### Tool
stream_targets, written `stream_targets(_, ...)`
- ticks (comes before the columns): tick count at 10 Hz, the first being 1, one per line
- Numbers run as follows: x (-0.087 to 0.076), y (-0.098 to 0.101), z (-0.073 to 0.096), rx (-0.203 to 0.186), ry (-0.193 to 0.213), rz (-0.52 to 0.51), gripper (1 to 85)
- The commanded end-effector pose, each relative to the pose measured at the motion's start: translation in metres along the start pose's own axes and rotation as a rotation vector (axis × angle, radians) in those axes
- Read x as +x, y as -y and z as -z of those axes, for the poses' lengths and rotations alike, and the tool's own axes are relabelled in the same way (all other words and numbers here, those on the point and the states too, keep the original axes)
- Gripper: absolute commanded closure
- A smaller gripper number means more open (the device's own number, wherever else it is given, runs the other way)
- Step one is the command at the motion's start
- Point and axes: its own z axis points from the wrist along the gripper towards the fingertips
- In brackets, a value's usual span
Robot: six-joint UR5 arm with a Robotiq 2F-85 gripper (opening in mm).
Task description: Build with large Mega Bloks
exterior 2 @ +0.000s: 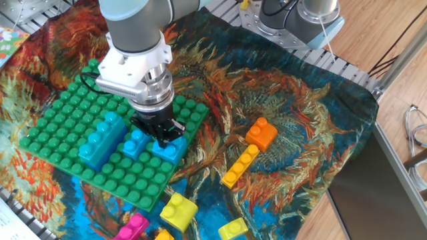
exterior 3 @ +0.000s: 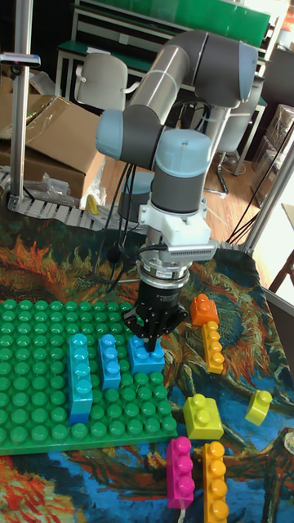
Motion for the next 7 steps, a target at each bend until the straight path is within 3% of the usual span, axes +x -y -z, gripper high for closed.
stream_targets(1,0.002,0.000,0.007,-0.014,0.003,-0.007,84.3)
stream_targets(7,0.009,0.009,-0.007,-0.005,0.016,0.011,84.3)
